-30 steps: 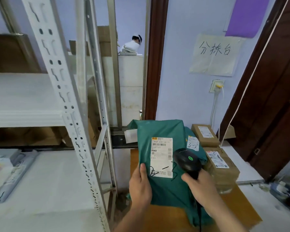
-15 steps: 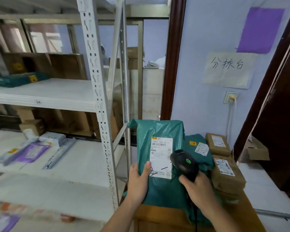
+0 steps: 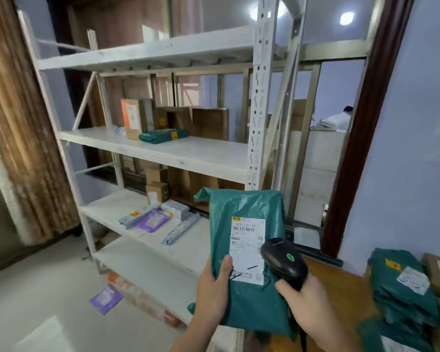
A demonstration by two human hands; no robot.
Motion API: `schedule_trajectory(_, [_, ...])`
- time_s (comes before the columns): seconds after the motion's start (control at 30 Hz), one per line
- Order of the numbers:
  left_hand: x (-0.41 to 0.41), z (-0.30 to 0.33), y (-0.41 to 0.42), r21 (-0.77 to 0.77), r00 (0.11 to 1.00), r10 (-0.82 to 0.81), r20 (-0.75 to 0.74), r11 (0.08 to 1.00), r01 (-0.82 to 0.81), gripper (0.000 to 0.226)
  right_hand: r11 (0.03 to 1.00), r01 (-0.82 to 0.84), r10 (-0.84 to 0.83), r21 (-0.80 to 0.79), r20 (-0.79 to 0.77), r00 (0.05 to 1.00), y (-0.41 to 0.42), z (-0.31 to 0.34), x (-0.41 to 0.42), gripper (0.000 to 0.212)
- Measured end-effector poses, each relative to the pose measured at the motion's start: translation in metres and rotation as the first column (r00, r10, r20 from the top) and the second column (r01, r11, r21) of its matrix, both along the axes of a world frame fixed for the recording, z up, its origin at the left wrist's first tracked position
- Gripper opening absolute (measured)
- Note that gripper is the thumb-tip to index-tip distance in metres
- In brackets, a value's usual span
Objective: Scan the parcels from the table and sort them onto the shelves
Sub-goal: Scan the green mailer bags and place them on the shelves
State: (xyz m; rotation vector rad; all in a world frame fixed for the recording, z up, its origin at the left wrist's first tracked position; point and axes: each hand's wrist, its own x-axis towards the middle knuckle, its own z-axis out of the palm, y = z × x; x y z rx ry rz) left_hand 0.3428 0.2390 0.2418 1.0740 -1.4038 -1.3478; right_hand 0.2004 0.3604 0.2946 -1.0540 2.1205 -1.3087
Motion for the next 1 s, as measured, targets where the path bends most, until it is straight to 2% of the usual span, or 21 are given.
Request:
schedule_trajectory(0.27, [0.090, 0.033, -0.067, -0.021, 0.989, 0.120, -0.089, 0.992, -0.122, 0.031, 0.992, -0.120, 0.114, -0.034, -0.147, 0.983, -0.084, 0.034, 0.081, 0.008])
schedule_trajectory(0.47, [0.141, 0.064, -0.136, -0.100, 0.989, 0.125, -0.081, 0.986, -0.133, 0.046, 0.980, -0.169, 0.147, -0.104, -0.196, 0.970, -0.150, 0.062, 0.129, 0.017])
schedule_trajectory(0.63, [0.156, 0.091, -0.191, -0.138, 0.987, 0.141, -0.075, 0.979, -0.150, 0.056, 0.964, -0.206, 0.177, -0.166, -0.175, 0.969, -0.202, 0.084, 0.145, 0.006])
schedule_trajectory(0.8, [0.149, 0.110, -0.245, -0.177, 0.985, 0.148, -0.090, 0.971, -0.162, 0.056, 0.953, -0.217, 0.181, -0.212, -0.175, 0.968, -0.254, 0.103, 0.141, 0.009])
schedule_trajectory(1.0, [0.133, 0.136, -0.301, -0.199, 0.974, 0.115, -0.195, 0.968, -0.154, 0.041, 0.937, -0.225, 0.170, -0.267, -0.214, 0.962, -0.318, 0.132, 0.125, 0.017])
